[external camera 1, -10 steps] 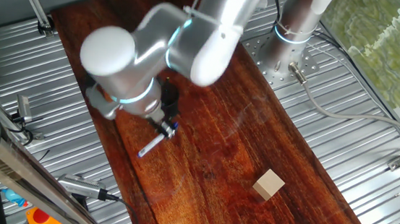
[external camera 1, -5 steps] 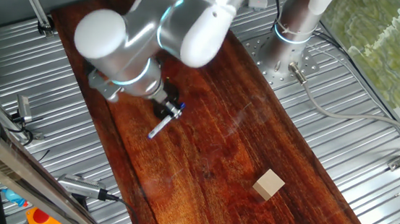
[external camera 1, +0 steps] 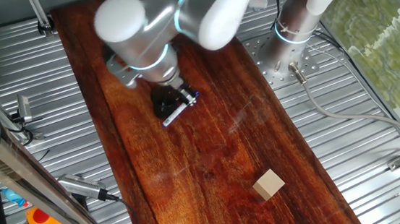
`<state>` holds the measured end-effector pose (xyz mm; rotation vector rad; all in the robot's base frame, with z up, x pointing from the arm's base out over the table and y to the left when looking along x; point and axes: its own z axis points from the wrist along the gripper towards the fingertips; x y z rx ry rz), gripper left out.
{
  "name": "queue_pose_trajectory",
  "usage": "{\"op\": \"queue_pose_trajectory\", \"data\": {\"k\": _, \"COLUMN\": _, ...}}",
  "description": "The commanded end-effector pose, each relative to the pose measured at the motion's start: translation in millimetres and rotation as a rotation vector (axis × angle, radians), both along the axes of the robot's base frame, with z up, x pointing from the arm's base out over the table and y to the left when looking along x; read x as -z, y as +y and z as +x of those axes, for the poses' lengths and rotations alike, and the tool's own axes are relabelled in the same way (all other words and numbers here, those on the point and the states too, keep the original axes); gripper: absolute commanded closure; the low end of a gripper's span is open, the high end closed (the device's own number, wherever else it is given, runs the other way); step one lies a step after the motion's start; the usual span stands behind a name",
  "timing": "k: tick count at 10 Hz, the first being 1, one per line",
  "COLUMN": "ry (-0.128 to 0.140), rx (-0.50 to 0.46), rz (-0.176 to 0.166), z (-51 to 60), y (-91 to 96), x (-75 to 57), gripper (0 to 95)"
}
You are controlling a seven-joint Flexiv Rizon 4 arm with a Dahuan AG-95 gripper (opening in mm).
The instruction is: Put the pen into the pen holder
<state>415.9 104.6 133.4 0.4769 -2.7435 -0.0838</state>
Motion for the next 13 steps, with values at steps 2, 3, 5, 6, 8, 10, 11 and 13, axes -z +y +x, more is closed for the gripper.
{"op": "queue_pose_trajectory", "data": {"k": 2, "ry": 0.066, "rx": -0.026, "rz": -0.026, "z": -12.9, "y": -12.1, "x": -8.1, "gripper": 95.0}}
{"op": "queue_pose_trajectory", "data": {"k": 3, "ry": 0.103, "rx": -0.035, "rz": -0.041, "z": -18.0, "y": -17.4, "x": -12.1, "gripper": 95.0}}
{"op": "queue_pose_trajectory", "data": {"k": 5, "ry": 0.121, "rx": -0.04, "rz": -0.062, "z": -22.0, "y": -21.5, "x": -15.3, "gripper": 95.0}}
{"op": "queue_pose_trajectory", "data": {"k": 6, "ry": 0.134, "rx": -0.048, "rz": -0.078, "z": -25.7, "y": -25.2, "x": -18.0, "gripper": 95.0}}
{"op": "queue_pose_trajectory", "data": {"k": 8, "ry": 0.137, "rx": -0.056, "rz": -0.094, "z": -29.2, "y": -29.8, "x": -19.8, "gripper": 95.0}}
{"op": "queue_pose_trajectory", "data": {"k": 10, "ry": 0.137, "rx": -0.064, "rz": -0.092, "z": -29.3, "y": -36.8, "x": -21.1, "gripper": 95.0}}
{"op": "queue_pose_trajectory", "data": {"k": 11, "ry": 0.14, "rx": -0.069, "rz": -0.09, "z": -28.0, "y": -39.7, "x": -22.9, "gripper": 95.0}}
{"op": "queue_pose_trajectory", "data": {"k": 13, "ry": 0.148, "rx": -0.076, "rz": -0.089, "z": -26.7, "y": -44.8, "x": -28.6, "gripper": 95.0}}
